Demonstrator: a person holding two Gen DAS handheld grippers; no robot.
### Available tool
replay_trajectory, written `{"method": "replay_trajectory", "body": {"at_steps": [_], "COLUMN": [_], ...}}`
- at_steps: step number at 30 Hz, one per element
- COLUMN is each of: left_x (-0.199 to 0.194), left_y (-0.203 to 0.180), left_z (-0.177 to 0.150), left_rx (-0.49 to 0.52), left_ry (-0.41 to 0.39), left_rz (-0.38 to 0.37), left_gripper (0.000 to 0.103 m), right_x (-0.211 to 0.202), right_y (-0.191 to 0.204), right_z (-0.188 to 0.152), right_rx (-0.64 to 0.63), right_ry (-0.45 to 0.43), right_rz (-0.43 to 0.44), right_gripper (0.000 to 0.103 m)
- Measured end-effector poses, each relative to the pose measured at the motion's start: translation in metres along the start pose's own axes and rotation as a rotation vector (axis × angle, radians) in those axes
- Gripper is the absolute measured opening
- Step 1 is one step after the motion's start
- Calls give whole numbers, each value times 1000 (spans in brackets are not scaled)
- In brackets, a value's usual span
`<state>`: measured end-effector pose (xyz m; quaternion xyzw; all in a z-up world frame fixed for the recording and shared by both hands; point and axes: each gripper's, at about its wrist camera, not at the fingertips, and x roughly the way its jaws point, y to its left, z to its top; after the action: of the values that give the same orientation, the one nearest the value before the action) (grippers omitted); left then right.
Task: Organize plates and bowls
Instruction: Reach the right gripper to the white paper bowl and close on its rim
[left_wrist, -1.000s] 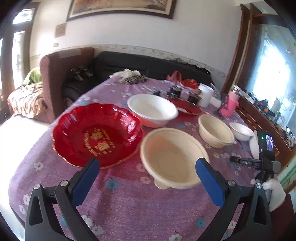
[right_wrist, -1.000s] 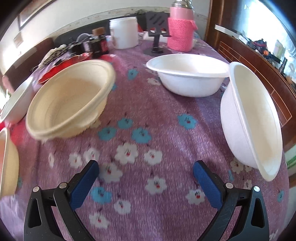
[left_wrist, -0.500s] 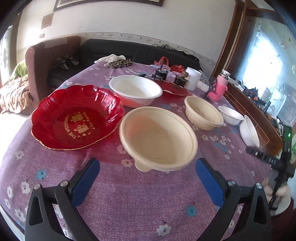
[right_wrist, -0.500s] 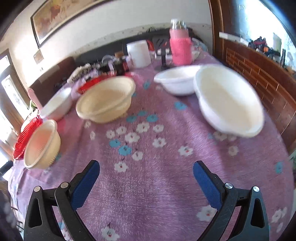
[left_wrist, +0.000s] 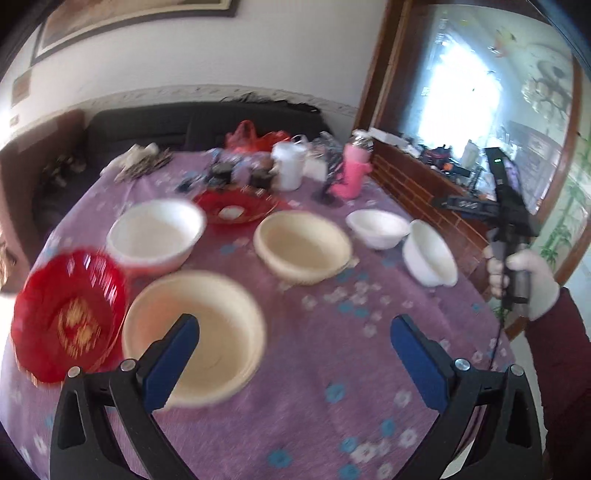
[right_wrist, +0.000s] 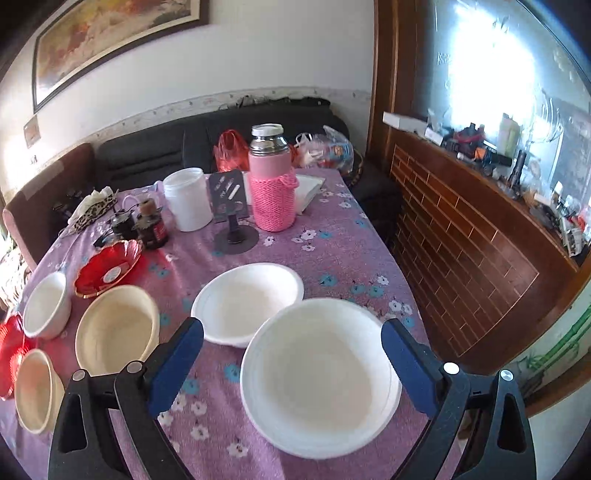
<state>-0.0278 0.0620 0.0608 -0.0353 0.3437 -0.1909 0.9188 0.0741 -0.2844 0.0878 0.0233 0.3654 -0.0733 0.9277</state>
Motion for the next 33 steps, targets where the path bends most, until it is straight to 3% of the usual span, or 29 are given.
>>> {"method": "replay_trajectory", "body": {"at_steps": [5, 10, 16, 20, 25, 27, 29, 32, 33], "left_x": [33, 120, 238, 290, 326, 337, 345, 353, 354], "left_y": [-36, -60, -55, -56, -64, -71, -75, -75, -74], "left_z": [76, 137, 144, 137, 137, 136, 133, 128, 127], "left_rx": [12, -10, -198, -260, -251, -231, -218, -222, -227], "left_ry": [14, 168, 426, 511, 551, 570, 588, 605, 604], "left_rz": [-62, -50, -91, -75, -51, -46, -36, -39, -41], "left_gripper": [103, 103, 102, 94, 93, 93, 93, 93, 93], "right_x": [20, 51, 113, 143, 171, 180, 187, 195, 196], "right_y": [-24, -37, -32, -22, -16, -18, -20, -21, -20], "right_z": [28, 39, 40, 40, 38, 37, 35, 32, 31], "right_rx": [-2, -18, -61, -101, -140, -133, -120, -106, -103], "right_ry": [51, 117, 256, 316, 373, 399, 424, 456, 457], "right_rz": [8, 50, 98, 124, 104, 120, 136, 158, 165], "right_gripper": [98, 95, 81, 79, 77, 66, 42, 17, 16]}}
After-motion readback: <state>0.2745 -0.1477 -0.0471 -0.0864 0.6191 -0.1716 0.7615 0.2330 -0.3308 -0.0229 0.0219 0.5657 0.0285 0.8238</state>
